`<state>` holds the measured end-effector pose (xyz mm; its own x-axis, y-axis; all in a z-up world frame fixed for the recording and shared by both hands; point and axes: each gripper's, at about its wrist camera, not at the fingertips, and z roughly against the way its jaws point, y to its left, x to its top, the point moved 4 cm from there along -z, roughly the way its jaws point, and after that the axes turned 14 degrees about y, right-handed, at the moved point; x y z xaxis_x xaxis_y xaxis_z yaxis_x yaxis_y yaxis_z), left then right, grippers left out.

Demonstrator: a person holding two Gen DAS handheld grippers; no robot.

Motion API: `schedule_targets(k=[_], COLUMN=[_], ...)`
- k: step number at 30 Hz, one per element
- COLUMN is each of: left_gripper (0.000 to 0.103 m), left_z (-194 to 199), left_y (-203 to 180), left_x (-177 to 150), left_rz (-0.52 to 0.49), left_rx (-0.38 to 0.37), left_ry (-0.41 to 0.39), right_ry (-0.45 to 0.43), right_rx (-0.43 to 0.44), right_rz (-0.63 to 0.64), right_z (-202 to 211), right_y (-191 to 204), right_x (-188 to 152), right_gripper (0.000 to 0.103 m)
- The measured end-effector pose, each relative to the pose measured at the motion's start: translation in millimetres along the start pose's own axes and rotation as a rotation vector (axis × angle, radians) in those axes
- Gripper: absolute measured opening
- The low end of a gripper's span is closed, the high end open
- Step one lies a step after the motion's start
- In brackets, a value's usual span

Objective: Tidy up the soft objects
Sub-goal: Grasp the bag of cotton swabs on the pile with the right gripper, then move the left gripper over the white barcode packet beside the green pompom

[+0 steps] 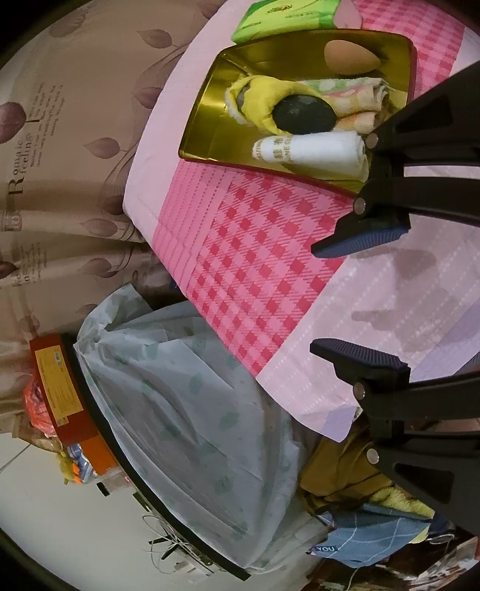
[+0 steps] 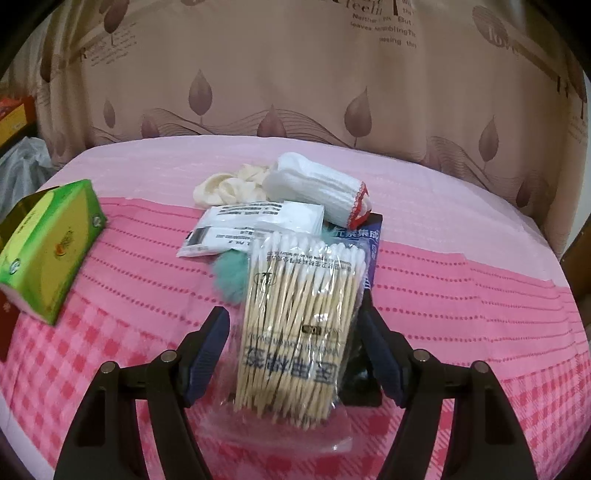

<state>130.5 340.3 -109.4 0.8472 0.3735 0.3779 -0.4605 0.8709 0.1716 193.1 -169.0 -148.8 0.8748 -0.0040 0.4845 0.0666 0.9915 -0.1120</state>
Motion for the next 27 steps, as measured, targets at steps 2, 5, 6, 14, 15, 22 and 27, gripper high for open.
schedule_targets(k=[2,5,6,14,15,22,27], left_gripper=[0.046,0.046,0.046,0.046,0.046,0.046,0.046], left_z=[-0.7,-1.7,-1.7,2.0,2.9,14.7,39.4], left_y=[-1.8,-4.3,-5.2,-9.1,-10.2,-27.5,-54.1], left_x=[-0.2,-0.2,-0.3,-1.1,-1.3,-5.4,-15.3], left_rz=[-0.007,-0.016,-0.019,-0.037,-0.041,-0.110,-0.204], left_rx=[0.004,0.011,0.012,0.017,0.019,0.021,-0.018], left_ry=[0.001,0.002,0.001,-0.020,-0.024,-0.063,-0.126], right_ry=[-0.005,0.005,0.012,0.010,0.008,-0.012,-0.024], right_rx=[-0.012,-0.005,-0.001,0.054,0.059,0.082,0.077], right_rz=[0.010,0.021,0.020,0.006,0.006,-0.008,-0.041], right_z=[-0.8,-3.5,-4.7,10.4,14.4,42.1,55.5], right_y=[2.1,2.8,2.2,-4.6,-6.0,-22.7,-44.5], right_x=[1.7,2.3,1.4,-14.9,-18.4,-36.7,-43.1], right_gripper=[0.063,0.043,0.040,0.030,0.030,0.029,0.029])
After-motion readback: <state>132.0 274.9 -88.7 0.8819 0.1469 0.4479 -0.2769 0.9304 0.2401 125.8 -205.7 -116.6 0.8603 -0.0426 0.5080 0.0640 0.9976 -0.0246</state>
